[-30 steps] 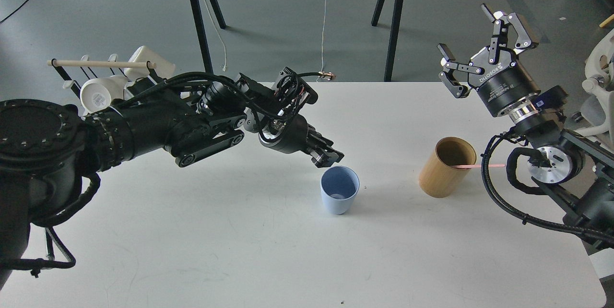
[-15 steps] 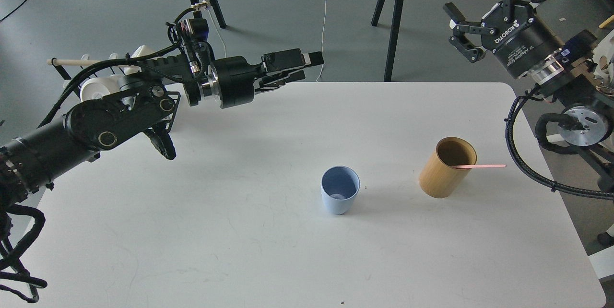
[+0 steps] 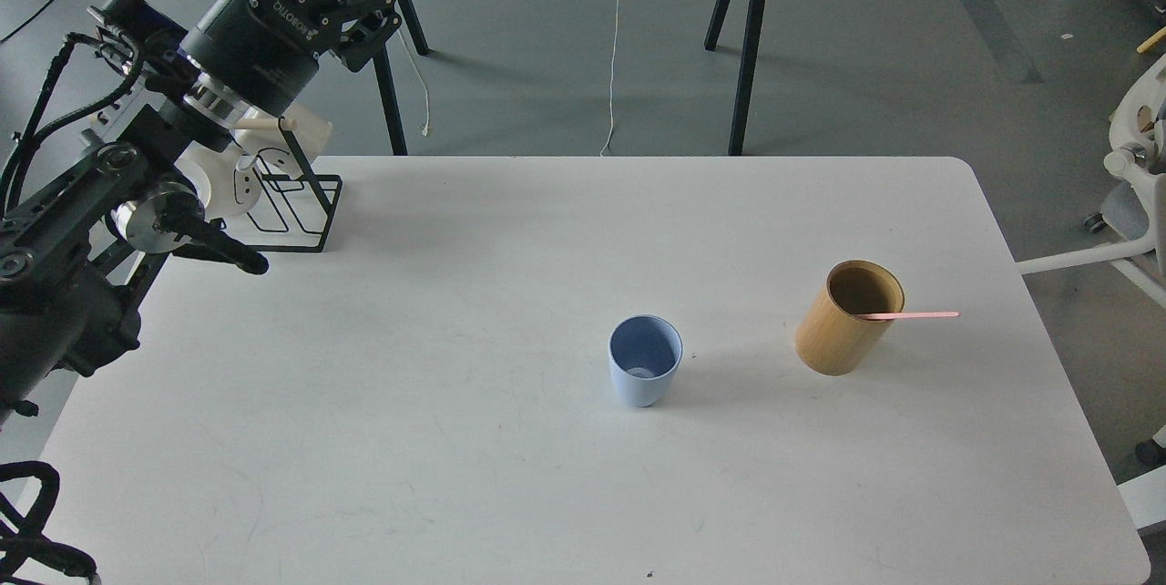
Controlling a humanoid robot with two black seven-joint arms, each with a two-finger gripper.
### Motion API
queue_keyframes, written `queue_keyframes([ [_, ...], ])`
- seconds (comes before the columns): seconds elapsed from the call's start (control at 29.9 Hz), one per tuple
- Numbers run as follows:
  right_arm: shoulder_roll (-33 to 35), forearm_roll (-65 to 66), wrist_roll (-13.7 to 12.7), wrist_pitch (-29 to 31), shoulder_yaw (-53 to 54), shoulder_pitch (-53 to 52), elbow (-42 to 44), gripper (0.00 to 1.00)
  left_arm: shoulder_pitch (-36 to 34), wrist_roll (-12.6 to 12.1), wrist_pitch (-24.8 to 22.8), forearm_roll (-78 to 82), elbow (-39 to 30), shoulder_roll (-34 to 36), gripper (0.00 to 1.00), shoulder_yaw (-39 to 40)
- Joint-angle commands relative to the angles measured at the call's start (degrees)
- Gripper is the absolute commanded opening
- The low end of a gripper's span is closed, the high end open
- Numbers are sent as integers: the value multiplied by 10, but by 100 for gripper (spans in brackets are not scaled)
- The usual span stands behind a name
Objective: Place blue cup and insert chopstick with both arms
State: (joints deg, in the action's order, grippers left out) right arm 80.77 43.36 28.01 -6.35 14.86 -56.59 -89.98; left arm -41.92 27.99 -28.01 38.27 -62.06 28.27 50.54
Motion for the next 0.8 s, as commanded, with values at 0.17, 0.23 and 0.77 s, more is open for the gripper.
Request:
queue_keyframes([
  [0.17, 98, 244, 0, -217, -175, 2, -77, 93, 18, 0, 0, 0, 0, -5, 93, -4],
  [0.23, 98, 263, 0, -217, -213, 2, -77, 89, 21, 0, 0, 0, 0, -9, 94, -5],
  [0.77, 18, 284, 0, -217, -343, 16, -71, 87, 49, 0, 0, 1, 4, -22, 95, -6],
])
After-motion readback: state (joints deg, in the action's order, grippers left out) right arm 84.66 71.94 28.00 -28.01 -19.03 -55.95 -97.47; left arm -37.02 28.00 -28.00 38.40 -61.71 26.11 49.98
